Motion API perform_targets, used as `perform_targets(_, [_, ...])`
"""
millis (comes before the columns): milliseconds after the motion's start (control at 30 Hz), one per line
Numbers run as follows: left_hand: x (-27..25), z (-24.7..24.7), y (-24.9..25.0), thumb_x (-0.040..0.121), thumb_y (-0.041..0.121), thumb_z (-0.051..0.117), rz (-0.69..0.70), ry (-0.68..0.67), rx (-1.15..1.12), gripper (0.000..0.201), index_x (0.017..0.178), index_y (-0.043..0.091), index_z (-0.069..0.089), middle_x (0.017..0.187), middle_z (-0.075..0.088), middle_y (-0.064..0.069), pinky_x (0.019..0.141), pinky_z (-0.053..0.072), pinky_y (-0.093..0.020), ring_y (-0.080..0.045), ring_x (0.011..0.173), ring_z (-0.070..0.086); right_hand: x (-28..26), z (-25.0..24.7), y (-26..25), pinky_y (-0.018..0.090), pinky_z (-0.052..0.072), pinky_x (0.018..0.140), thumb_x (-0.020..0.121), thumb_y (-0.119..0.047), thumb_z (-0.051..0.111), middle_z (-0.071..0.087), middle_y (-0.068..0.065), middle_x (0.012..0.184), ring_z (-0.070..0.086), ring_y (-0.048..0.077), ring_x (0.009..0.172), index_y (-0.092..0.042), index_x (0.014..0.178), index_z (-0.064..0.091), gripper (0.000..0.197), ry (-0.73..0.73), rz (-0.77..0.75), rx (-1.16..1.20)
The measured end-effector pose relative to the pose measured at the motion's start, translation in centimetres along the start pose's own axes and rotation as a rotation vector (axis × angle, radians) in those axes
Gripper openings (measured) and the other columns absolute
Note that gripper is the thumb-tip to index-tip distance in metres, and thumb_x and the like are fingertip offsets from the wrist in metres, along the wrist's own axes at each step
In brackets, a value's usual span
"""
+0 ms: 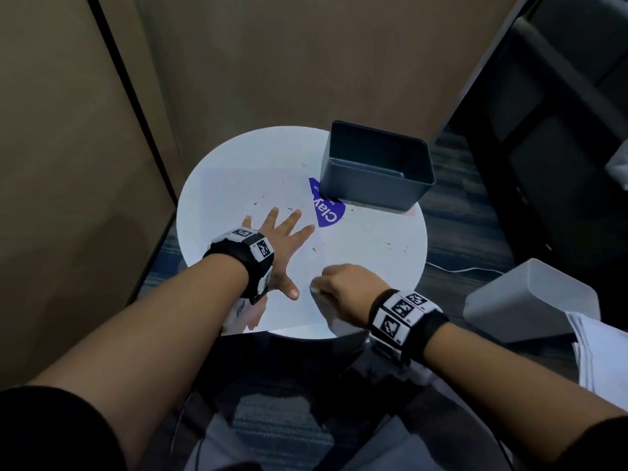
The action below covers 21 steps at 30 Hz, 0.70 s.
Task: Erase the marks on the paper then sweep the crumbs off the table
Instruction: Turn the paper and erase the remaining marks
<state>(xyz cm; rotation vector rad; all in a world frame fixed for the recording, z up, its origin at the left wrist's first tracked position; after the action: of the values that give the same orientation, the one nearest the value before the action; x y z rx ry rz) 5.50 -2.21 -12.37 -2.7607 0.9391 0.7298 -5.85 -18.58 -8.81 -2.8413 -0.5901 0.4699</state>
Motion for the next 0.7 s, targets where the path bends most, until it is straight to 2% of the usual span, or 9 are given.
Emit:
perform_targets(100, [-0.1, 0.3, 0.2, 0.050, 0.088, 0.069, 0.010, -0.012, -0.020, 0.142, 0.149, 0.044, -0.024, 0.159, -0.033, 0.009, 0.111, 0.000, -0.072, -0.035, 0.148, -0.023, -1.8, 0.2, -0.9, 0.039, 0.053, 0.073, 0.088, -0.019, 0.057, 0.064, 0.003, 0.091, 0.062, 0.028, 0.084, -0.018, 0.094, 0.071, 0.015, -0.156, -0.056, -0.001])
perform_targets(133, [-0.1, 0.2, 0.3, 0.050, 0.087, 0.070, 0.010, -0.011, -0.019, 0.142, 0.149, 0.044, -0.024, 0.159, -0.033, 0.009, 0.111, 0.000, -0.072, -0.035, 0.148, -0.023, -1.7, -0.1, -0.7, 0.038, 0.053, 0.077, 0.090, -0.022, 0.058, 0.067, 0.002, 0.097, 0.063, 0.026, 0.090, -0.019, 0.099, 0.072, 0.017, -0.157, -0.040, 0.032])
perform_targets(200, [0.0, -0.5, 0.2, 0.051, 0.085, 0.071, 0.008, 0.010, -0.009, 0.141, 0.149, 0.044, -0.023, 0.159, -0.032, 0.008, 0.111, 0.001, -0.072, -0.035, 0.149, -0.022, -0.3, -1.5, 0.1, 0.037, 0.052, 0.081, 0.093, -0.029, 0.057, 0.069, 0.003, 0.100, 0.063, 0.024, 0.093, -0.020, 0.104, 0.071, 0.020, -0.026, 0.029, 0.064])
perform_targets(267, [-0.1, -0.8, 0.2, 0.054, 0.083, 0.072, 0.004, 0.010, -0.009, 0.140, 0.149, 0.043, -0.022, 0.160, -0.031, 0.008, 0.111, 0.002, -0.071, -0.035, 0.149, -0.021, 1.7, -2.5, 0.8, 0.037, 0.052, 0.081, 0.093, -0.030, 0.056, 0.068, 0.004, 0.099, 0.062, 0.024, 0.092, -0.018, 0.105, 0.070, 0.021, 0.111, 0.063, 0.027])
perform_targets(300, [-0.3, -0.9, 0.2, 0.054, 0.082, 0.072, 0.002, 0.002, -0.011, 0.139, 0.150, 0.043, -0.022, 0.160, -0.031, 0.008, 0.112, 0.002, -0.071, -0.035, 0.149, -0.021, 2.5, -2.5, 0.8, 0.037, 0.053, 0.081, 0.093, -0.029, 0.057, 0.067, 0.004, 0.099, 0.062, 0.025, 0.092, -0.018, 0.104, 0.070, 0.020, 0.123, 0.073, 0.013])
perform_targets(433, [-0.1, -0.2, 0.2, 0.052, 0.085, 0.070, 0.002, 0.000, -0.005, 0.141, 0.149, 0.044, -0.023, 0.159, -0.032, 0.009, 0.111, 0.001, -0.071, -0.035, 0.149, -0.022, 1.3, -0.3, -0.1, 0.040, 0.054, 0.075, 0.090, -0.024, 0.053, 0.064, 0.003, 0.095, 0.062, 0.026, 0.086, -0.017, 0.095, 0.069, 0.017, 0.062, 0.077, 0.007])
perform_targets(600, [0.0, 0.3, 0.0, 0.048, 0.089, 0.069, 0.013, -0.005, -0.030, 0.143, 0.149, 0.045, -0.023, 0.159, -0.033, 0.009, 0.110, 0.000, -0.072, -0.035, 0.149, -0.022, -2.5, 0.7, -1.4, 0.042, 0.052, 0.077, 0.090, -0.023, 0.051, 0.066, 0.007, 0.098, 0.063, 0.031, 0.089, -0.014, 0.098, 0.070, 0.023, -0.163, -0.028, 0.029])
perform_targets(633, [0.0, 0.3, 0.0, 0.048, 0.088, 0.070, 0.014, 0.002, -0.030, 0.143, 0.149, 0.045, -0.022, 0.159, -0.032, 0.009, 0.110, 0.000, -0.072, -0.035, 0.149, -0.022, -2.5, 0.3, -1.4, 0.041, 0.053, 0.078, 0.090, -0.025, 0.052, 0.068, 0.007, 0.099, 0.063, 0.030, 0.090, -0.014, 0.099, 0.071, 0.023, -0.163, -0.039, 0.046])
perform_targets(700, [0.2, -0.1, 0.0, 0.050, 0.085, 0.072, 0.010, 0.020, -0.028, 0.142, 0.149, 0.045, -0.022, 0.160, -0.031, 0.010, 0.110, 0.001, -0.072, -0.035, 0.149, -0.021, -1.3, -1.0, -0.6, 0.040, 0.053, 0.079, 0.088, -0.029, 0.053, 0.069, 0.006, 0.098, 0.063, 0.029, 0.090, -0.016, 0.101, 0.070, 0.024, -0.047, -0.007, 0.061])
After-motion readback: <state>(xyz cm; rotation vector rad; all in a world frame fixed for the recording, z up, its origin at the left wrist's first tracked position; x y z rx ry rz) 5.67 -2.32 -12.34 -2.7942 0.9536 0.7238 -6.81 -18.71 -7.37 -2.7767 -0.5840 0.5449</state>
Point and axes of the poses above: each hand's wrist, its own x-axis towards the middle knuckle, its own z-axis out of the palm, y = z × x, the point moved 1 cm from there along x, towards the middle knuckle
